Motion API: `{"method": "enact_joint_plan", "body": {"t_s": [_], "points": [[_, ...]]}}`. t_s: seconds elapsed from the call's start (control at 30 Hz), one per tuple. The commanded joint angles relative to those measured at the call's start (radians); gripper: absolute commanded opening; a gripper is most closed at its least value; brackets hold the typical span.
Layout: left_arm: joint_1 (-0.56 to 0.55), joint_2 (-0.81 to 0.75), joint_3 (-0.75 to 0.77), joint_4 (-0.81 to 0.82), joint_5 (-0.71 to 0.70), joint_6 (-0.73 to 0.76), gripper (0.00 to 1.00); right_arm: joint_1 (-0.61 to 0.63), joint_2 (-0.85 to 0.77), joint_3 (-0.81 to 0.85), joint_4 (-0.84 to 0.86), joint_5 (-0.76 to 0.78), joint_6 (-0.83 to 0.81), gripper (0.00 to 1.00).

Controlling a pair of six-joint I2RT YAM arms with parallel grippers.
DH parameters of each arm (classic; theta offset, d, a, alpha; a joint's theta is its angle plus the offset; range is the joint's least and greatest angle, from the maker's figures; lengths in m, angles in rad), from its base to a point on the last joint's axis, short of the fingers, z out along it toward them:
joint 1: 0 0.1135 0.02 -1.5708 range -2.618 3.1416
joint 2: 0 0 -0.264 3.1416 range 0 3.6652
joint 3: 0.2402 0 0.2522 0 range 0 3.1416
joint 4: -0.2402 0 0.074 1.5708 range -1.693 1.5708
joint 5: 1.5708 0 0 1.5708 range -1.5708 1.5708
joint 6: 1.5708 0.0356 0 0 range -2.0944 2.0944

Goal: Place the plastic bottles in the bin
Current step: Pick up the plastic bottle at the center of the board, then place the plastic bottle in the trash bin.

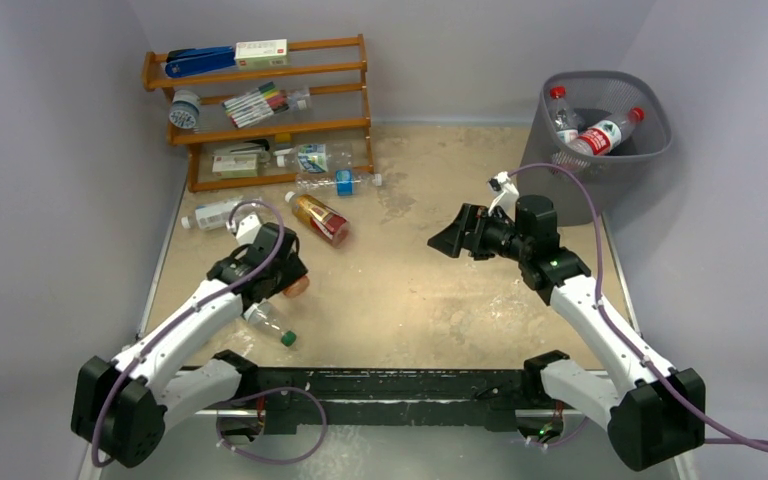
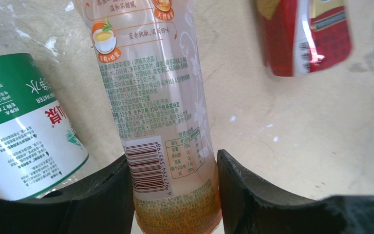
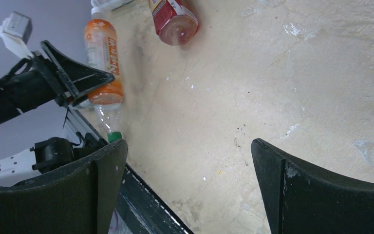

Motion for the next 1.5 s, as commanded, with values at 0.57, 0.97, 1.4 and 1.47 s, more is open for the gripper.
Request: {"method": "enact_joint_plan", "body": {"t_s": [0.57, 0.97, 1.4, 1.47], "points": [[-0.032, -0.110, 0.197, 0.141, 0.479, 0.094, 0.48, 0.008, 0.069, 0.048, 0.095, -0.030, 0.036, 1.00], [-0.255, -0.058, 0.179, 0.463, 0.692, 0.071, 0.49, 0.001, 0.040, 0.075, 0.241, -0.150, 0.240, 1.00], [-0.390, -0.016, 0.135, 0.684, 0.820, 0.056, 0.51, -0.005, 0.126, 0.070, 0.624, -0.314, 0.450, 1.00], [-0.394, -0.011, 0.134, 0.702, 0.820, 0.054, 0.51, -0.005, 0.128, 0.066, 0.622, -0.311, 0.455, 1.00]]}}
